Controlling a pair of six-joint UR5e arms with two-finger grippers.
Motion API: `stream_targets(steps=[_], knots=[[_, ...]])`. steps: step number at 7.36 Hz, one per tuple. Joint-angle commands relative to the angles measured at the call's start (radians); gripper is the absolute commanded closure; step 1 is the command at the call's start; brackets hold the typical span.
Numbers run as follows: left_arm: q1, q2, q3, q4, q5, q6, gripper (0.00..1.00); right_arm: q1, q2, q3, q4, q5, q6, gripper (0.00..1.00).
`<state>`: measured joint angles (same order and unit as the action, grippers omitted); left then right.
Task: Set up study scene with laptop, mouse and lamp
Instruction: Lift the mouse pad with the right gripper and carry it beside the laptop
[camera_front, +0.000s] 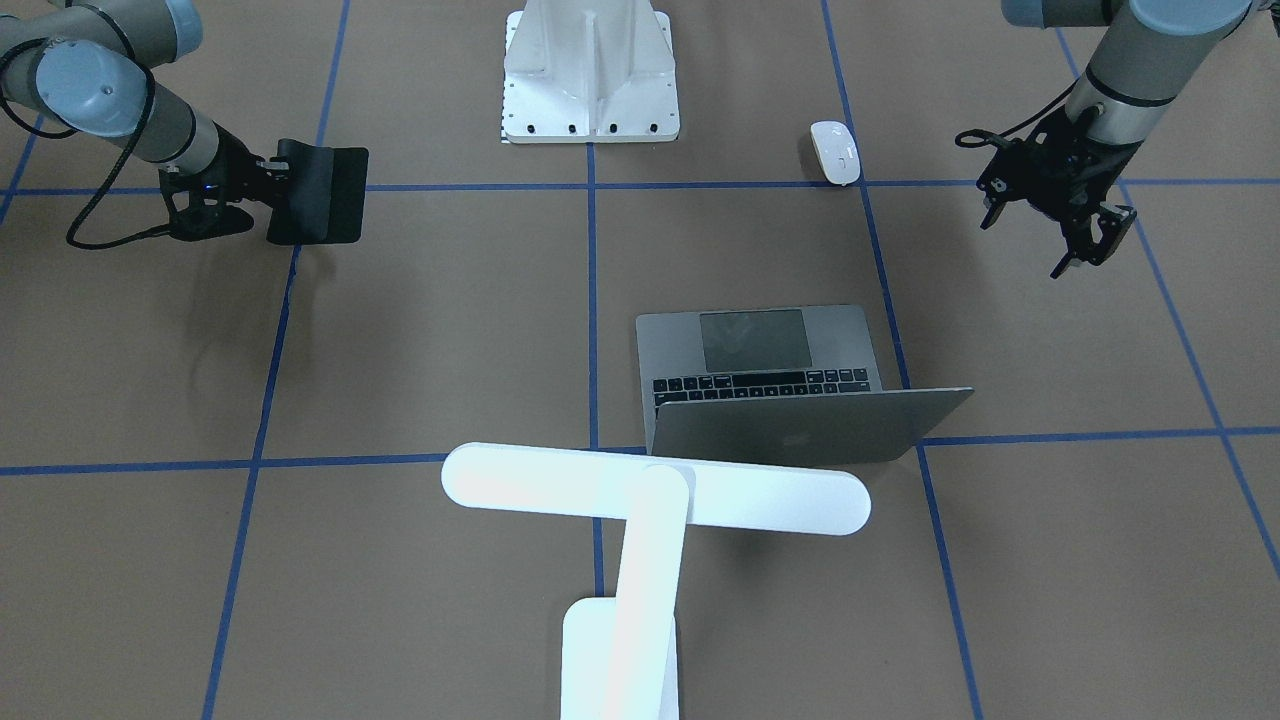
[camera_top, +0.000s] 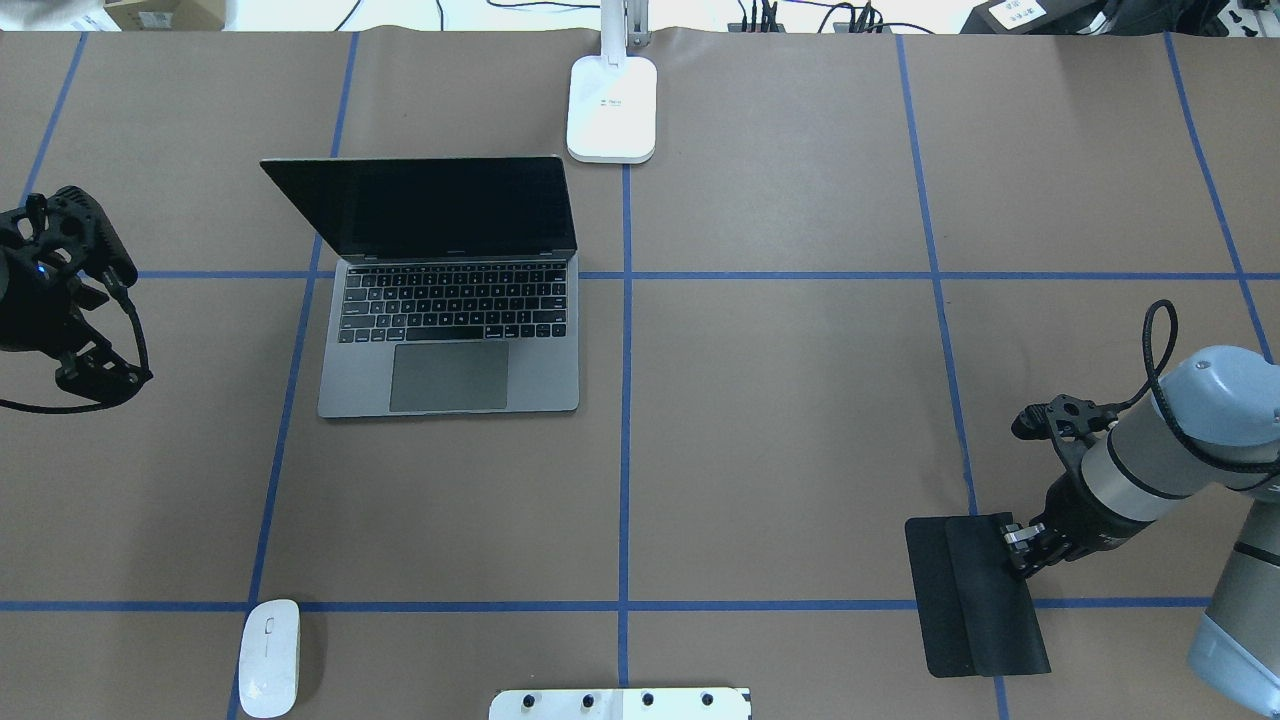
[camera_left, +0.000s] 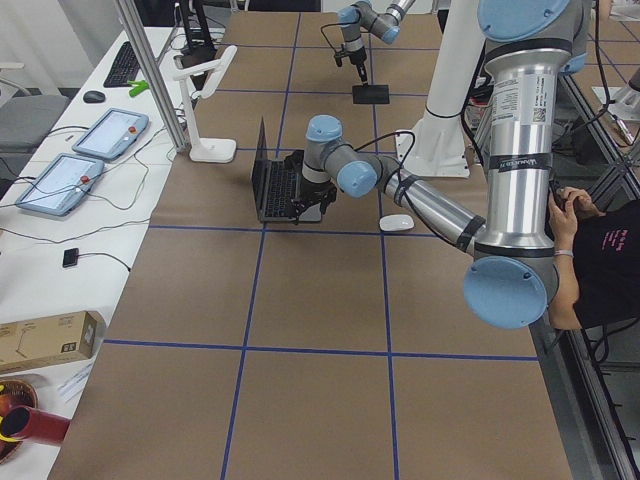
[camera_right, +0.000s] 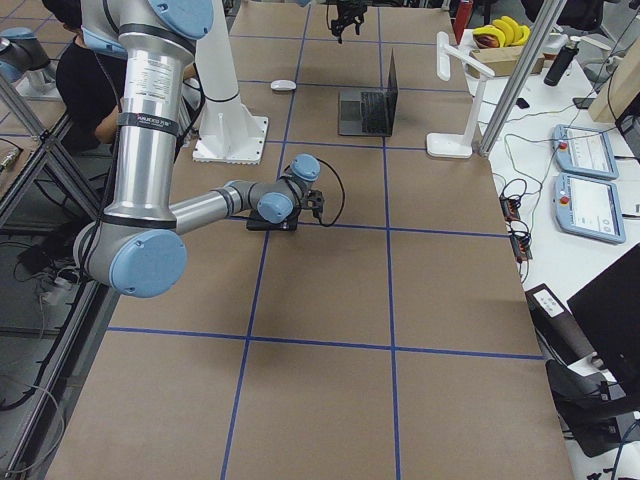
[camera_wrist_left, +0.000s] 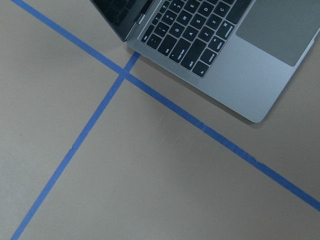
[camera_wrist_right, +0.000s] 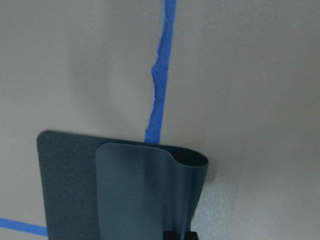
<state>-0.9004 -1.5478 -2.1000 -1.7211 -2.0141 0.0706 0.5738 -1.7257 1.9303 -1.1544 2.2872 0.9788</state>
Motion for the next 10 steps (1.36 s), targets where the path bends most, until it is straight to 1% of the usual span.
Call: stream_targets(steps=[1, 3, 6, 7, 8, 9, 10], knots=[[0.000, 0.000, 0.000, 0.000, 0.000, 0.000, 0.00, 0.014, 0.008, 0.001, 0.001, 0.000, -0.011, 0.89], [0.000, 0.000, 0.002, 0.000, 0.000, 0.000, 0.00, 0.081, 0.044, 0.028, -0.004, 0.027, -0.011, 0.91], [0.000, 0.001, -0.003, 0.000, -0.012, 0.002, 0.00, 0.213, 0.057, 0.107, -0.007, 0.115, -0.011, 0.91], [-0.003, 0.001, -0.003, 0.000, -0.012, 0.002, 0.00, 0.260, 0.087, 0.114, -0.008, 0.141, -0.009, 0.91], [-0.008, 0.001, -0.003, 0.000, -0.014, 0.002, 0.00, 0.300, 0.156, 0.113, -0.069, 0.147, -0.009, 0.90], [-0.009, 0.001, -0.003, 0.000, -0.014, 0.000, 0.00, 0.311, 0.307, 0.110, -0.264, 0.135, -0.015, 0.90], [-0.009, 0.003, -0.002, 0.000, -0.018, 0.000, 0.00, 0.323, 0.471, 0.107, -0.488, 0.123, -0.063, 0.90]])
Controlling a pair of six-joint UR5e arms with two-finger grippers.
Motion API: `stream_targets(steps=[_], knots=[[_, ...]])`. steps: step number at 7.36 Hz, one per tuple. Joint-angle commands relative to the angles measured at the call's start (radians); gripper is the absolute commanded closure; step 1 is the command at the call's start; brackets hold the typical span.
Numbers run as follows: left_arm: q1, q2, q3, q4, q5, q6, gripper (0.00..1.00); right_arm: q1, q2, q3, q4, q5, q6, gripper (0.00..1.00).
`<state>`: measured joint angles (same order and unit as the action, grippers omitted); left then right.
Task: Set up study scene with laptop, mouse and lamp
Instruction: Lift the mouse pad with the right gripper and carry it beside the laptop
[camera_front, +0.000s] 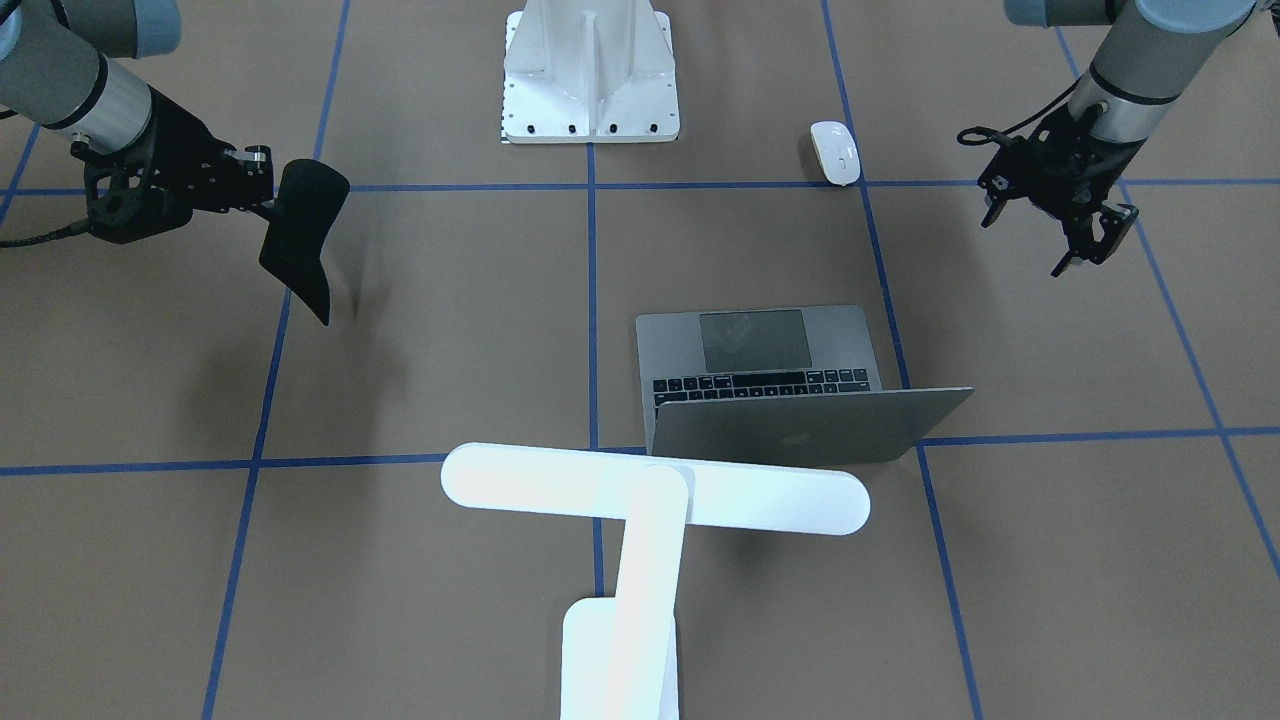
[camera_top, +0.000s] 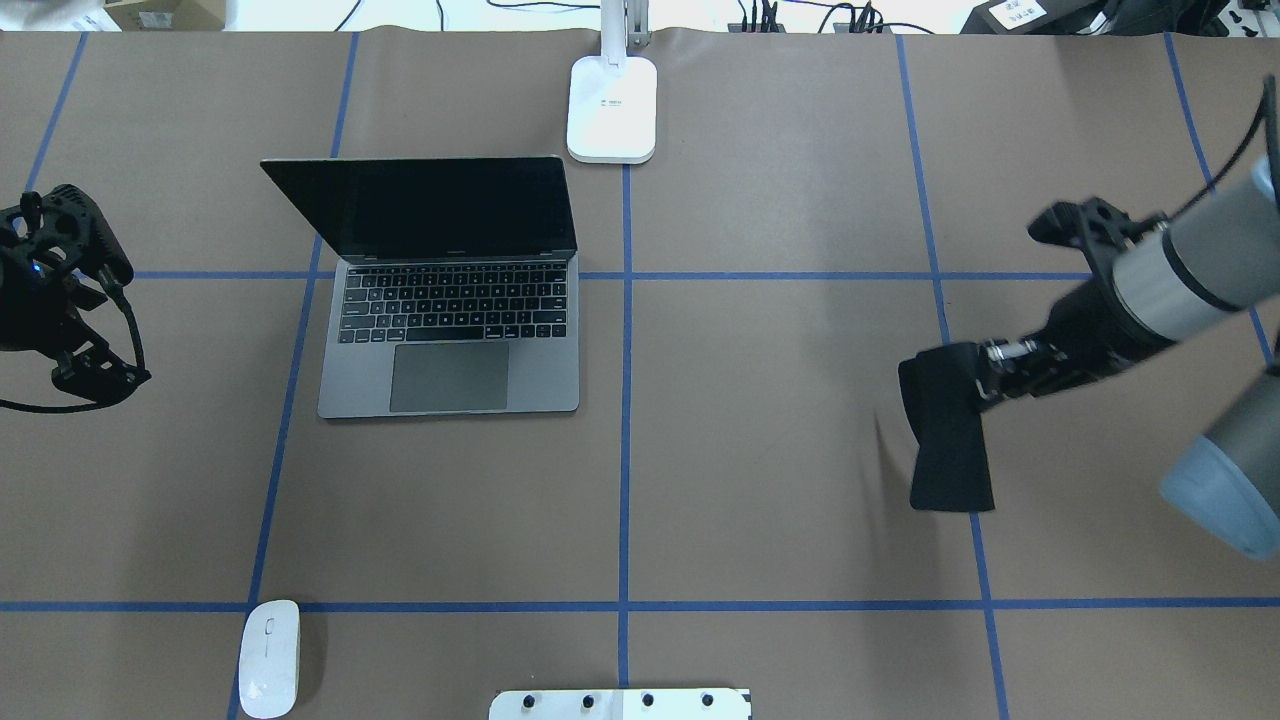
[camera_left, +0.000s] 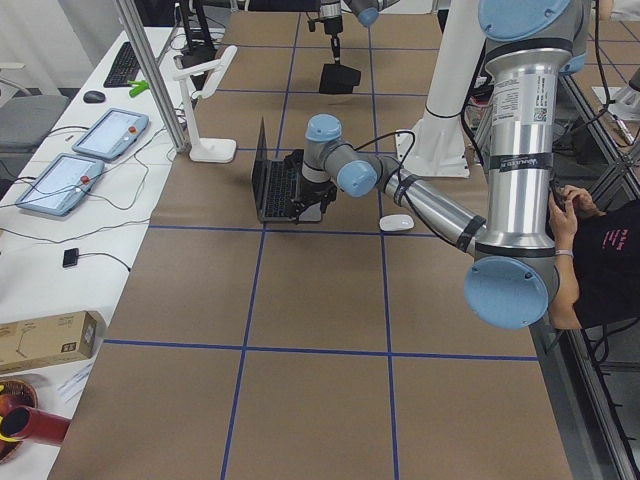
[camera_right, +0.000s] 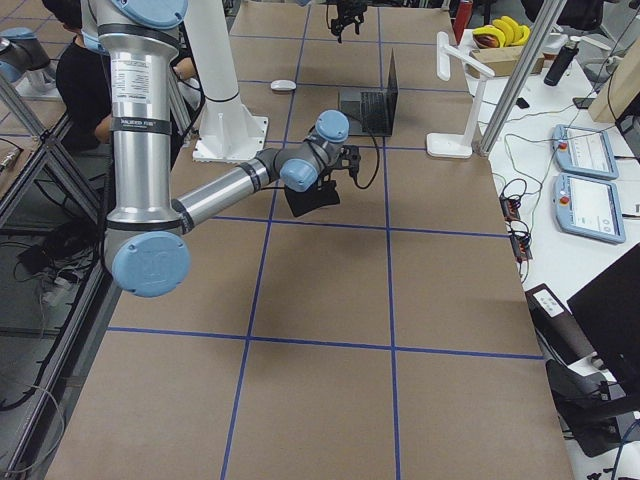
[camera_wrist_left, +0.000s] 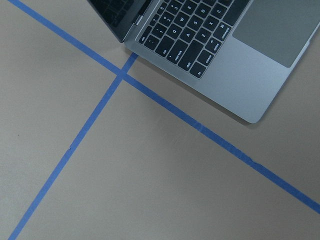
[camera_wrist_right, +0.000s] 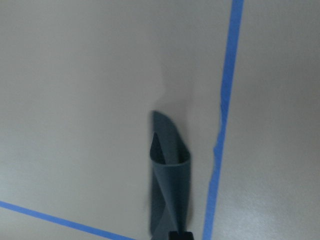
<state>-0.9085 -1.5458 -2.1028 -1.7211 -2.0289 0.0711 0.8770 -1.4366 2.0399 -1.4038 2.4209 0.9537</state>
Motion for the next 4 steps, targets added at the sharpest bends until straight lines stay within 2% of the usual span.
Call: stream_targets(steps=[1, 2, 3, 4], knots=[[-0.001, 0.010, 0.001, 0.000, -0.008, -0.002, 0.00, 0.023, 0.293, -0.003, -0.433, -0.046, -0.112, 0.90], [-0.003, 0.013, 0.001, 0.000, -0.008, -0.004, 0.00, 0.022, 0.358, -0.015, -0.554, -0.069, -0.184, 0.90], [-0.003, 0.013, 0.001, 0.000, -0.008, -0.005, 0.00, 0.020, 0.399, -0.059, -0.573, -0.075, -0.208, 0.90], [-0.003, 0.018, 0.001, 0.000, -0.008, -0.010, 0.00, 0.013, 0.491, -0.161, -0.574, -0.100, -0.219, 0.90]])
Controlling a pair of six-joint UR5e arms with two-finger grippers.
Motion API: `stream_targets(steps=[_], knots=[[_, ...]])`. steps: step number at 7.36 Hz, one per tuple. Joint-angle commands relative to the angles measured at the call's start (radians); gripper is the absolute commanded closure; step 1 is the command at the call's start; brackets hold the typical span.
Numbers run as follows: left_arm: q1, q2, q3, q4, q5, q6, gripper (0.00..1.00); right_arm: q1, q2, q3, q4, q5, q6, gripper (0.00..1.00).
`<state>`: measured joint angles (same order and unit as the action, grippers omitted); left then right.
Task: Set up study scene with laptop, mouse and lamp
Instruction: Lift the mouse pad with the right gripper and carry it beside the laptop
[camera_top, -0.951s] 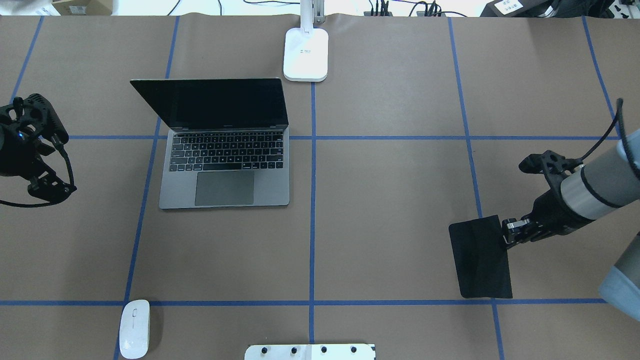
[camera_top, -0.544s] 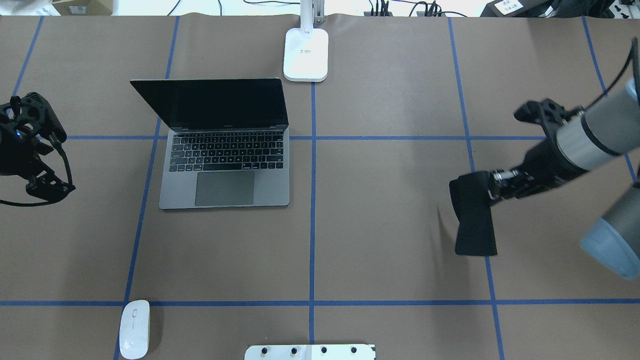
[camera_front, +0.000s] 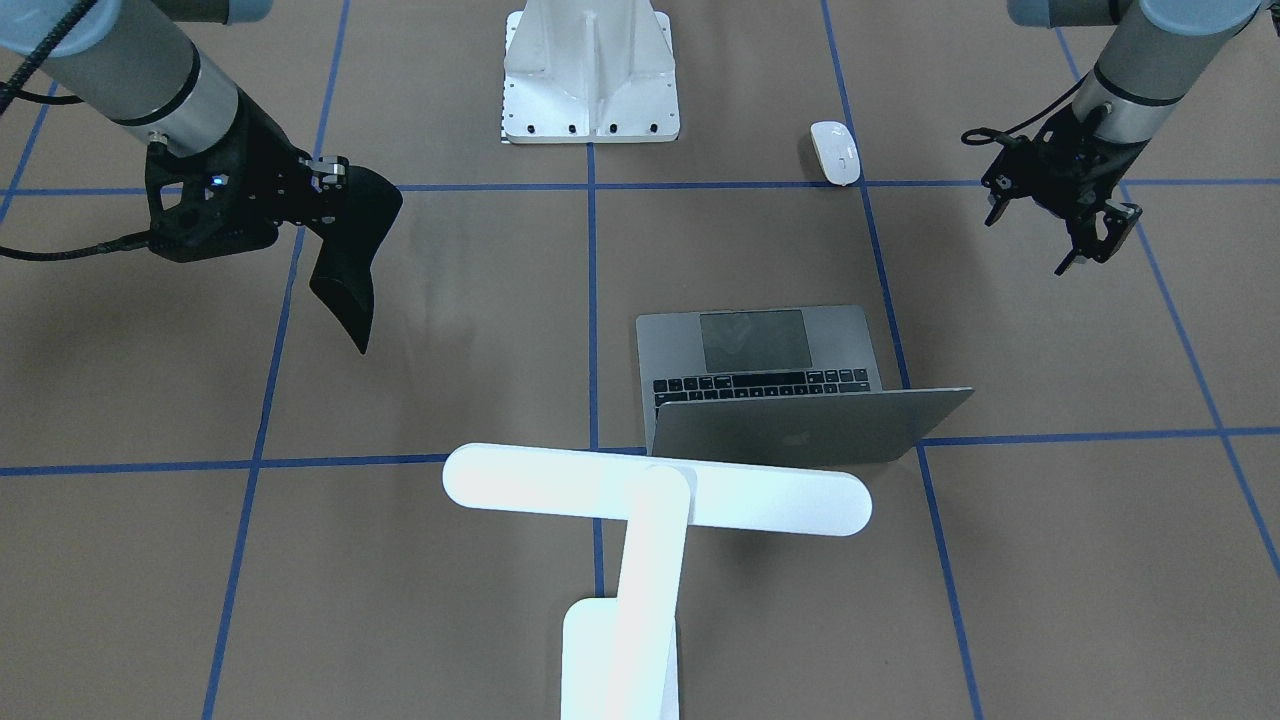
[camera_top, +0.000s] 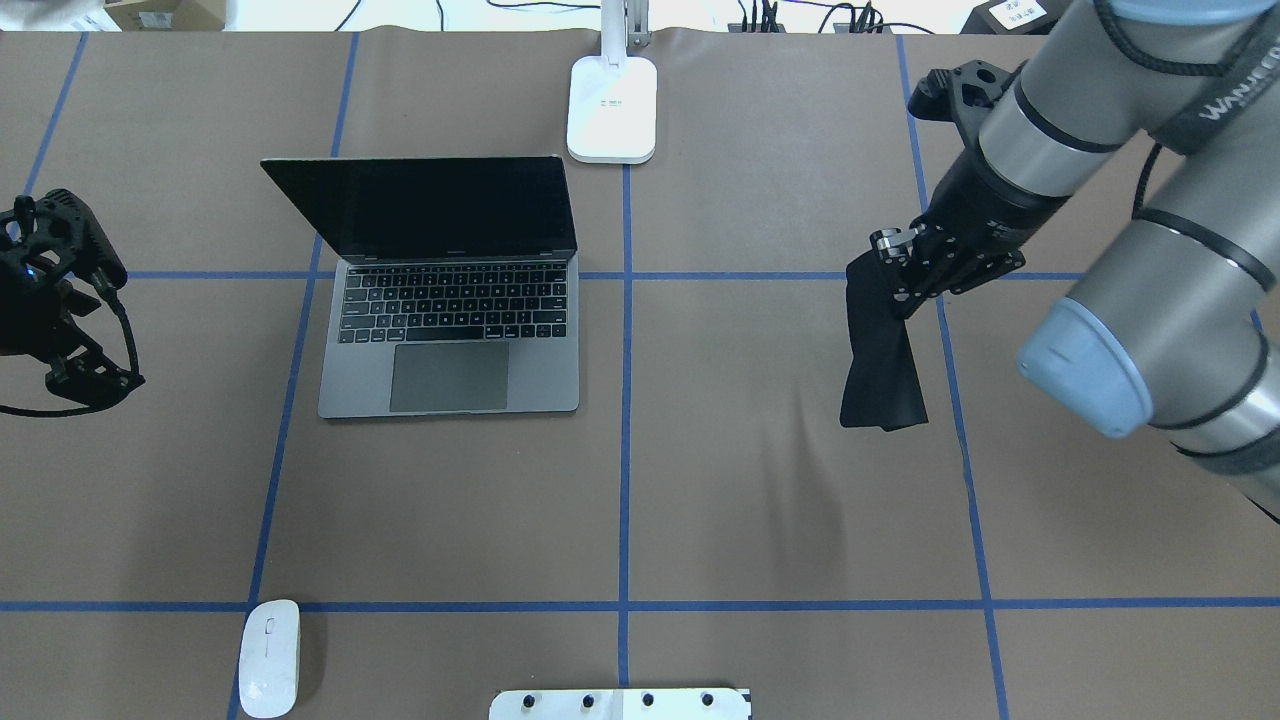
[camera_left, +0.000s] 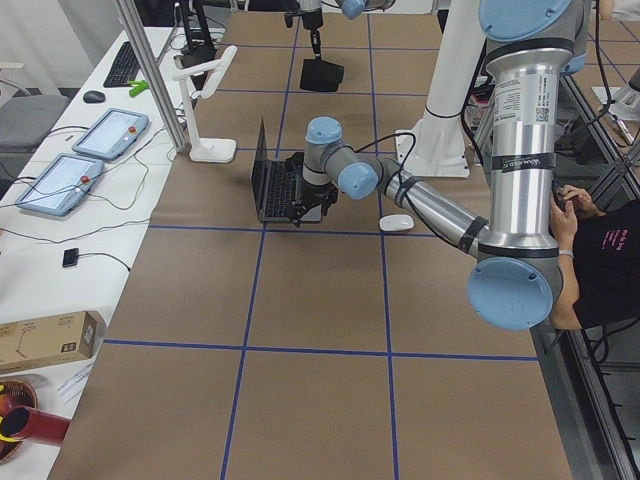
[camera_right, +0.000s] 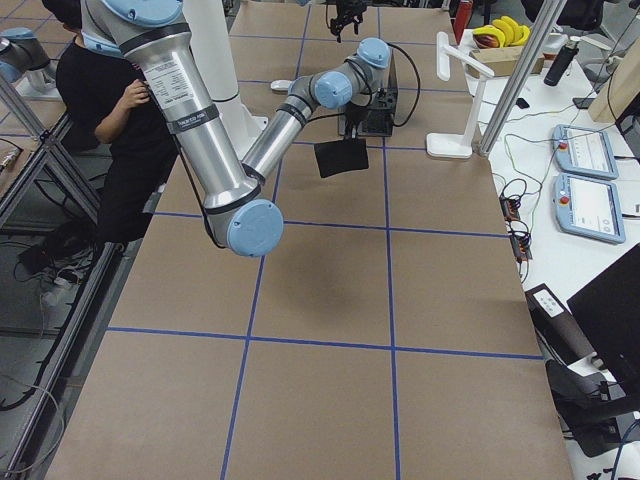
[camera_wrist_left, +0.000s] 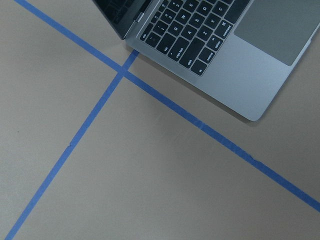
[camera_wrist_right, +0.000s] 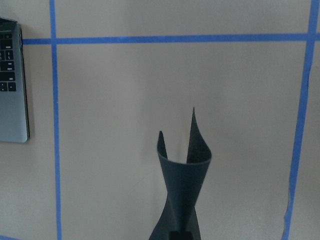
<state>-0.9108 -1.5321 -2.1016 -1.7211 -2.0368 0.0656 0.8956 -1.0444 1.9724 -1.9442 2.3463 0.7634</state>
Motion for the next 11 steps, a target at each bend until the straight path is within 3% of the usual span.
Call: stream_targets(steps=[1, 5, 11], knots=[[0.000, 0.004, 0.002, 0.000, 0.000, -0.006, 0.00, -0.024, 0.178, -0.187, -0.033, -0.053, -0.036, 0.90], [0.001, 0.004, 0.018, 0.000, 0.000, -0.010, 0.00, -0.035, 0.332, -0.378, -0.045, -0.062, -0.056, 0.90], [0.001, 0.004, 0.032, -0.002, 0.000, -0.009, 0.00, -0.038, 0.349, -0.414, -0.047, -0.019, -0.016, 0.86]])
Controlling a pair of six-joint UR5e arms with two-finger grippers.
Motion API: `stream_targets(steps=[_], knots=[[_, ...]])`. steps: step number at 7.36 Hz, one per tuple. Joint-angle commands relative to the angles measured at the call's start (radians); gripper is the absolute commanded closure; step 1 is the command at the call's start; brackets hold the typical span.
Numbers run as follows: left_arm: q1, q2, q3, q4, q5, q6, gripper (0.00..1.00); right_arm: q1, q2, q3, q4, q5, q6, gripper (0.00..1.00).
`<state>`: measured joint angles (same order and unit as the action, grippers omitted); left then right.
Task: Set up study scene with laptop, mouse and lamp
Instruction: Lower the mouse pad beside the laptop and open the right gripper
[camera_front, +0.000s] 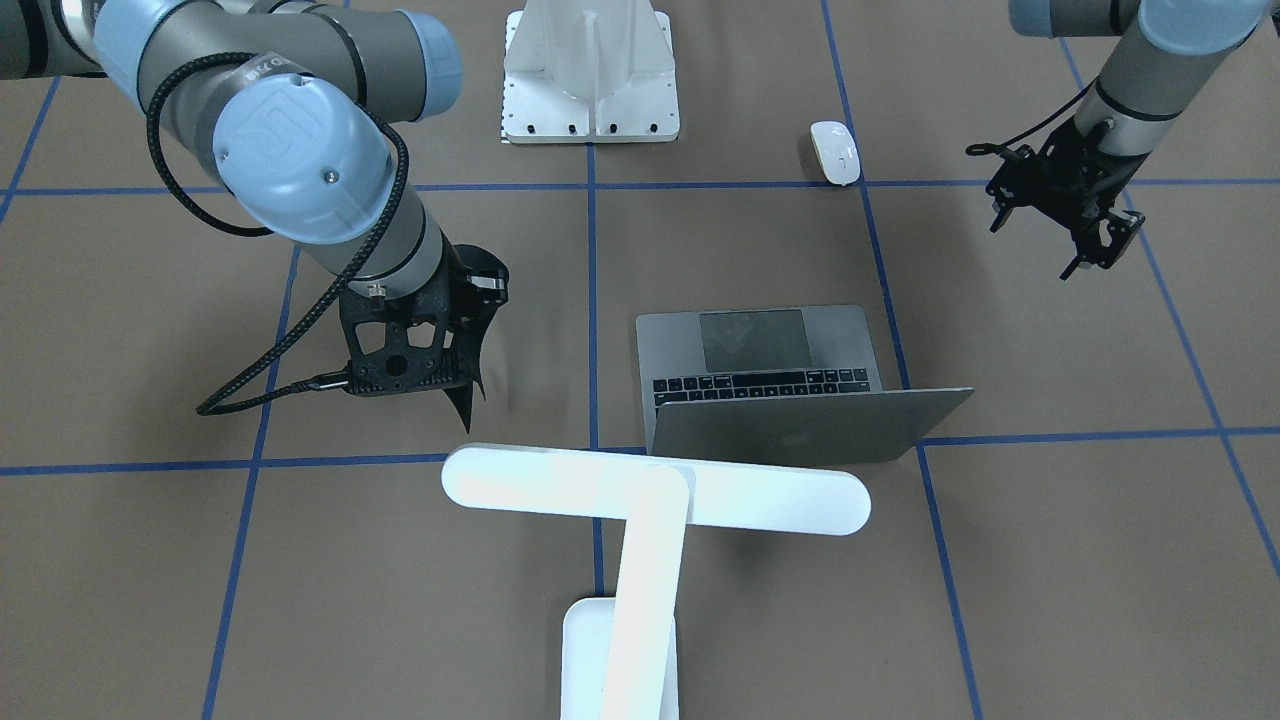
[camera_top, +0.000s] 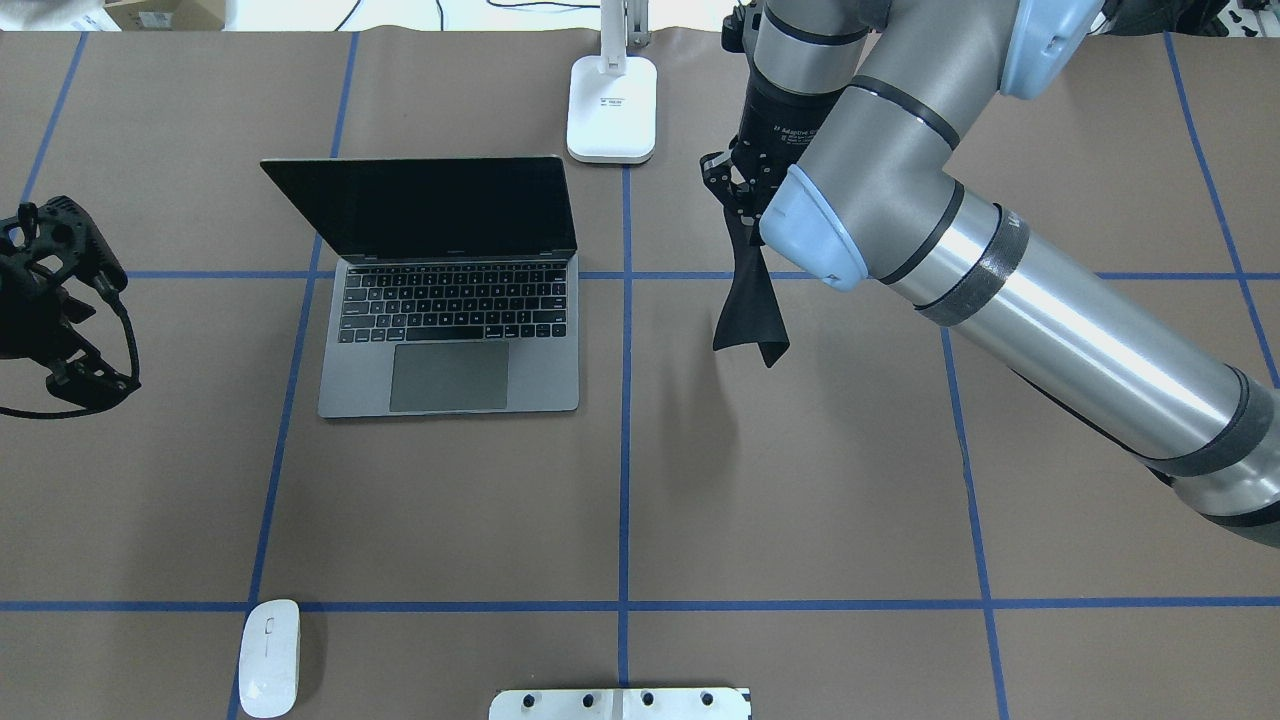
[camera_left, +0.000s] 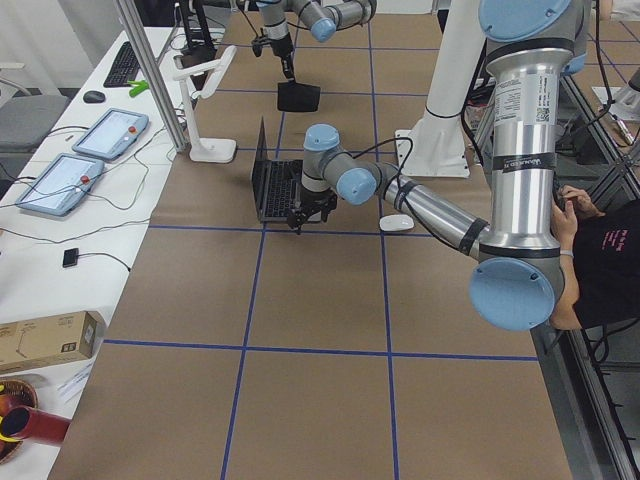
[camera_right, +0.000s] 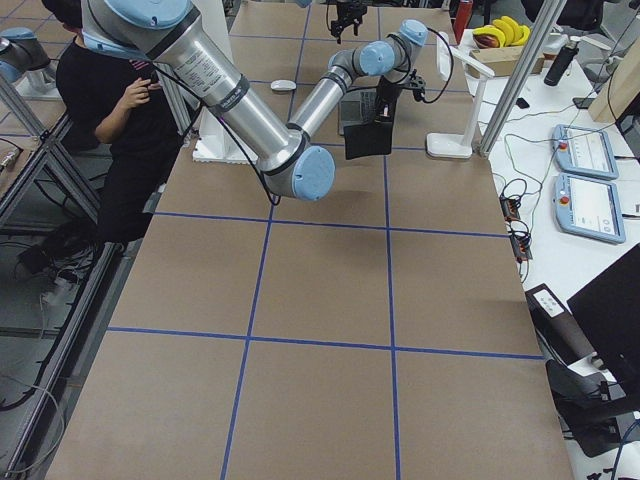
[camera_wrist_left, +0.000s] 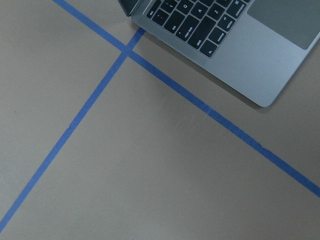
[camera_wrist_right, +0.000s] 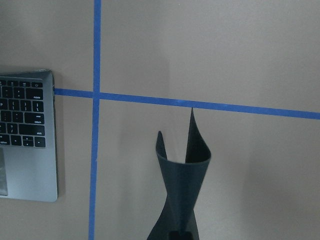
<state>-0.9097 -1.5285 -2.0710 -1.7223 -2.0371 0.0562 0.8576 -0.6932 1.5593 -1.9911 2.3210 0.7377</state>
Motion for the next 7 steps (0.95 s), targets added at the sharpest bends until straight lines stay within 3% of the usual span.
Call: stream_targets(steps=[1, 4, 7], knots=[[0.000, 0.001, 0.000, 0.000, 0.000, 0.001, 0.00, -0.005, -0.009, 0.004, 0.012, 0.003, 0.000, 0.01], [-0.002, -0.001, 0.000, 0.000, 0.000, -0.004, 0.00, -0.005, -0.003, 0.008, 0.012, 0.003, 0.002, 0.00], [0.000, -0.001, -0.020, -0.011, -0.001, -0.246, 0.00, -0.003, -0.046, 0.080, 0.014, -0.038, -0.006, 0.00]])
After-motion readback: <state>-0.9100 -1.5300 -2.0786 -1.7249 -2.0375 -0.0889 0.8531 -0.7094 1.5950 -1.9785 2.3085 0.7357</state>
